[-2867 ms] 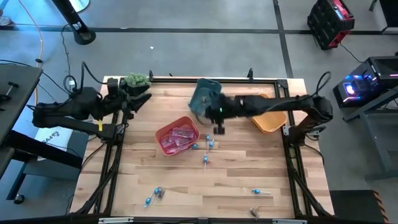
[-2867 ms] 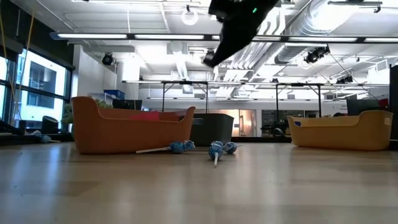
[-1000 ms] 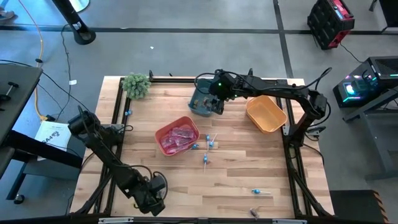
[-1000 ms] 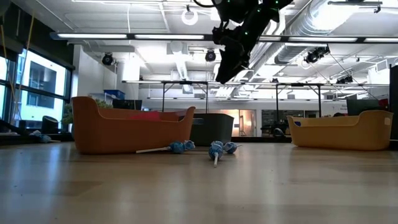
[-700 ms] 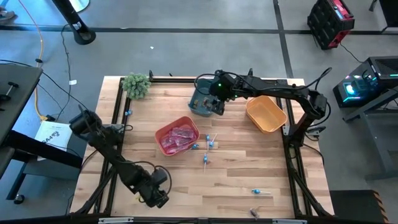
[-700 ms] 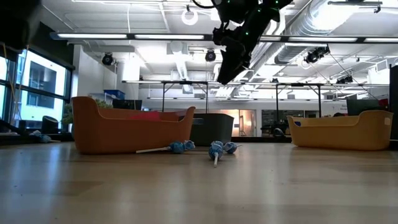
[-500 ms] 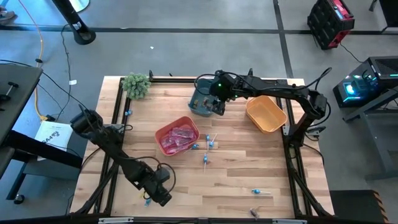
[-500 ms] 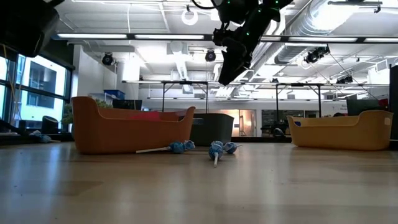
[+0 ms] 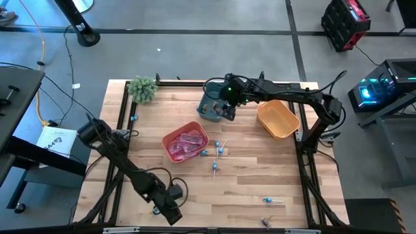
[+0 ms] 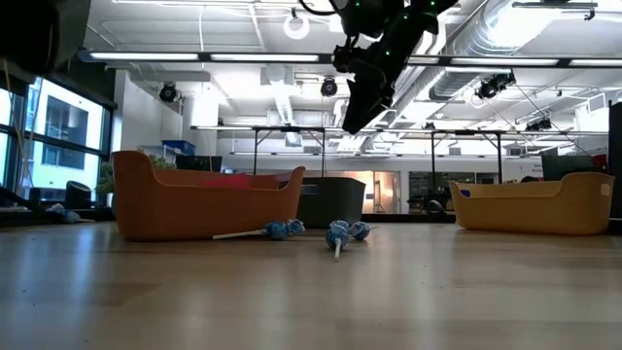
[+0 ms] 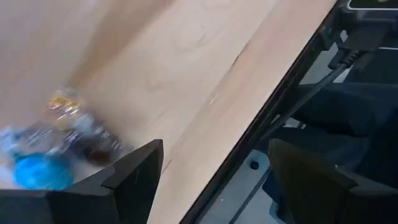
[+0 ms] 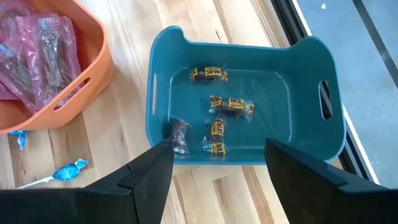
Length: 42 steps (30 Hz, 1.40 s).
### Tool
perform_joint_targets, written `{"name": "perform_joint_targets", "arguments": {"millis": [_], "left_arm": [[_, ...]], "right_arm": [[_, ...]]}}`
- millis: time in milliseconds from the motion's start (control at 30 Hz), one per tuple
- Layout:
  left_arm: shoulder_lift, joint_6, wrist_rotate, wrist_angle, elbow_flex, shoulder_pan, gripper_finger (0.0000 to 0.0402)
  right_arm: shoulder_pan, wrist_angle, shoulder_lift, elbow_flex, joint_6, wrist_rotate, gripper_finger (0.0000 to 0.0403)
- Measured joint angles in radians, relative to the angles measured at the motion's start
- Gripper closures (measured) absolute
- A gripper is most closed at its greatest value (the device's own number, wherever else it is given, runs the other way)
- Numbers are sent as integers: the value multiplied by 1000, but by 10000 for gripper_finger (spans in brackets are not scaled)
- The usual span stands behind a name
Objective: Sort candy
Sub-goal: Put the black candy into the blue bin
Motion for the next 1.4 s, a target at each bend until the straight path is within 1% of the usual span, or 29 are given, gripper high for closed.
{"name": "perform_joint_targets", "arguments": {"millis": [100, 167, 267, 367, 433, 600, 667, 800, 867, 933, 1000, 1067, 1133, 1300, 1400], "left_arm": [[30, 24, 27, 49, 0, 0, 117], [47, 37, 38, 49, 1, 0, 117], [57, 38, 43, -22, 3, 3, 117], [44, 49, 46, -137, 6, 23, 117], [30, 87, 43, -201, 2, 42, 117], [-8, 198, -29, -323, 0, 109, 117], [-31, 227, -31, -384, 0, 135, 117], [-115, 300, -23, -434, 0, 154, 117], [-166, 359, -50, -461, 1, 144, 117], [-208, 399, -105, -530, 1, 131, 117], [-232, 393, -169, -613, 1, 126, 117], [-236, 350, -212, -665, -4, 134, 117], [-227, 305, -232, -672, -14, 136, 117], [-165, 289, -222, -542, -23, 114, 117], [-108, 267, -215, -521, -23, 111, 117]], "right_arm": [[1, 0, 0, 0, 0, 0, 156], [1, 0, 0, 0, 0, 0, 156], [1, 0, 0, 0, 0, 0, 156], [1, 1, 0, 0, 0, 0, 156], [1, 1, 0, 0, 0, 0, 156], [1, 4, 0, 0, 0, -1, 156], [1, 4, 0, 0, 4, -1, 156], [1, 3, 0, 0, 16, -10, 156], [1, 3, 0, 0, 16, -15, 156], [1, 3, 0, 0, 16, -14, 156], [1, 3, 0, 0, 16, -14, 156], [1, 3, 0, 0, 16, -14, 156], [1, 3, 0, 0, 16, -14, 156], [0, 3, 0, 0, 16, -12, 156], [-1, 4, 0, 0, 16, -11, 156]]}}
